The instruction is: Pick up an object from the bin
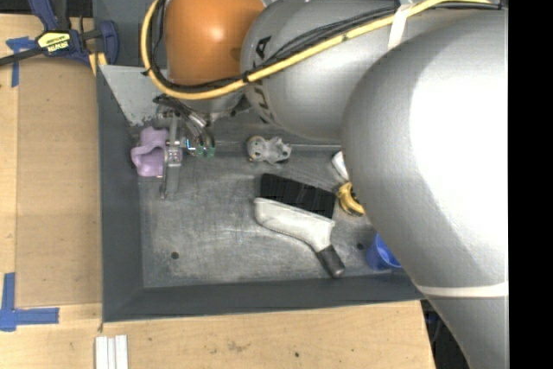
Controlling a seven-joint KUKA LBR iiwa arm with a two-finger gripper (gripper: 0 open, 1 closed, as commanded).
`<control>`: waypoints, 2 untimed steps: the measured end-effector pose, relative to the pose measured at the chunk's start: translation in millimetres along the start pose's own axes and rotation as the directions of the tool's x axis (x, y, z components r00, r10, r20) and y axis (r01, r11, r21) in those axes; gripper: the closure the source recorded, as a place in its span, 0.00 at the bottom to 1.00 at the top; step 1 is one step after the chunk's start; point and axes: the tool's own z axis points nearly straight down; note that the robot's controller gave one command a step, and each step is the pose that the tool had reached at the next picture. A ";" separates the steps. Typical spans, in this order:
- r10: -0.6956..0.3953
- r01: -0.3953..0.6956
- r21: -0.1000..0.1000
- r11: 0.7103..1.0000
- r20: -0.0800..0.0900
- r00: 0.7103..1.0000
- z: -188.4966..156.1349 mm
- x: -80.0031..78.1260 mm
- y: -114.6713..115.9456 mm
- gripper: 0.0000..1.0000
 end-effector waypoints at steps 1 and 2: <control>0.003 -0.003 -0.002 1.000 0.008 1.000 -5.5 -2.2 -0.9 0.00; 0.139 -0.137 -0.035 0.990 0.085 0.987 30.9 -12.9 -10.0 1.00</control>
Offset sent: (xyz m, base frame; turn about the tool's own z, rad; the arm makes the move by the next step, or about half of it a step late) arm -0.0096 -0.0109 -0.0578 0.1316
